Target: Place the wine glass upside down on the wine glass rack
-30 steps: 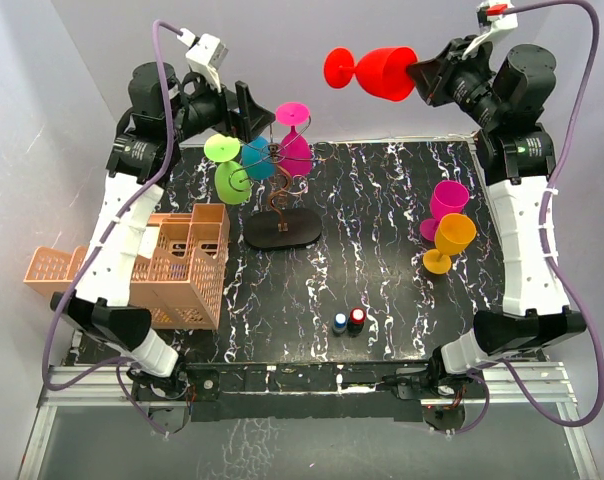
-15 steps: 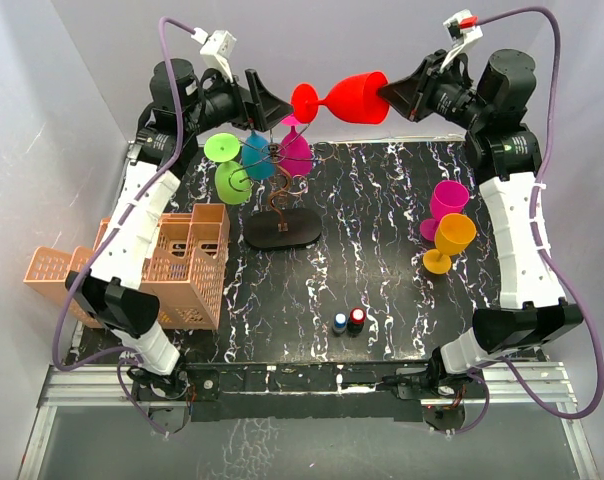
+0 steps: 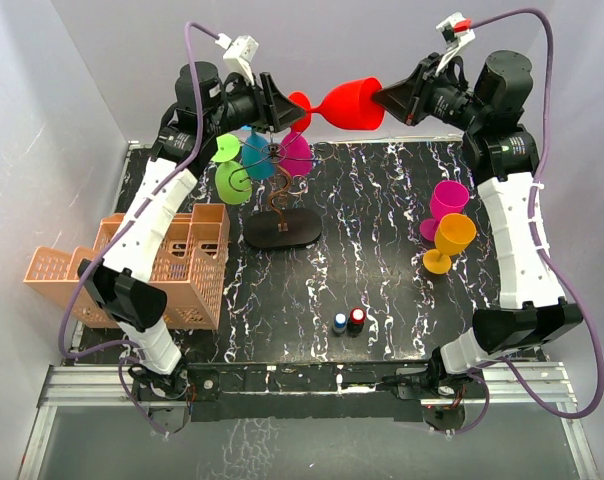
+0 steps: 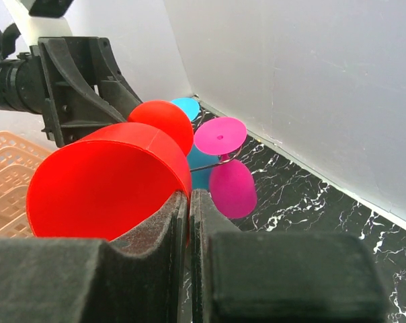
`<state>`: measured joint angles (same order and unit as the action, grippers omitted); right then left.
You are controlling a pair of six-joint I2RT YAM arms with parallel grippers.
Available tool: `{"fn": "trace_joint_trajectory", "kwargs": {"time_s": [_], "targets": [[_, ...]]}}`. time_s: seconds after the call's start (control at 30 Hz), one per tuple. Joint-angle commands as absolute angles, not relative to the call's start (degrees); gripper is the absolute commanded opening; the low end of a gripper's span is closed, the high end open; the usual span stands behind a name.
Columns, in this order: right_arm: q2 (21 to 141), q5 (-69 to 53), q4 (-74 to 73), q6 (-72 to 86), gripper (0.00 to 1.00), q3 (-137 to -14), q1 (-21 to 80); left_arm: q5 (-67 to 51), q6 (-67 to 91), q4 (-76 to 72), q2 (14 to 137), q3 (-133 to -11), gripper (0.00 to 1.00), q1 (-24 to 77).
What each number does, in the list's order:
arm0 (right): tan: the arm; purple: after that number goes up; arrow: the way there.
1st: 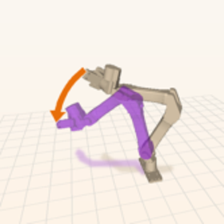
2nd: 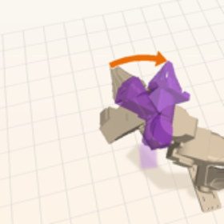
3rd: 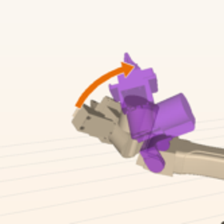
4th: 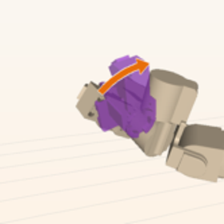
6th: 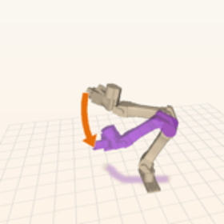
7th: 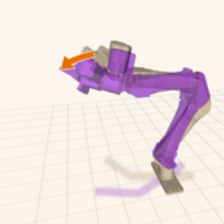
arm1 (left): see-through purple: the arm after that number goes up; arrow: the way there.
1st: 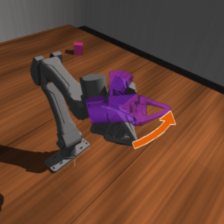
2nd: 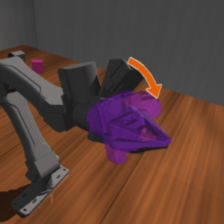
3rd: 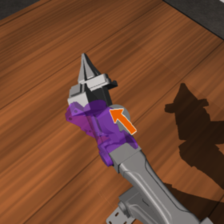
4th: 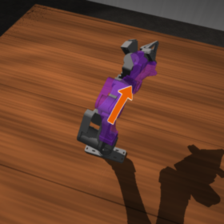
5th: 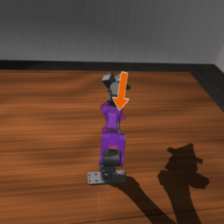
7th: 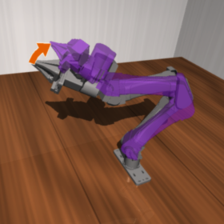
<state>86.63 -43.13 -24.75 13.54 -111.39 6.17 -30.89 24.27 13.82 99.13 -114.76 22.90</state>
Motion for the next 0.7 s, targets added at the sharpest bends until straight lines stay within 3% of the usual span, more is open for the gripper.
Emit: {"fn": "trace_joint_trajectory", "kwargs": {"time_s": [0.0,0.33,0.4,0.5,0.67], "targets": [[85.2,-42.8,-21.07,12.24,0.08,-111.09,6.63,-29.92,24.78,12.92,97.85,-116.16,0.38,23.35],[85.43,-42.78,-20.96,11.15,0.08,-110.75,6.51,-29.23,24.12,13.24,97.43,-115.77,0.0,23.39],[85.29,-43.61,-20.92,9.98,0.11,-110.56,6.56,-28.62,23.53,13.79,97.32,-116.35,0.0,23.38],[84.97,-44.03,-22.05,6.44,0.37,-110.19,6.59,-26.12,20.87,15.38,97.06,-117.99,0.0,23.3],[84.06,-42.5,-24.4,1.0,0.73,-109.78,6.03,-17.96,12.26,19.1,96.39,-122.14,0.0,23.3]]}}
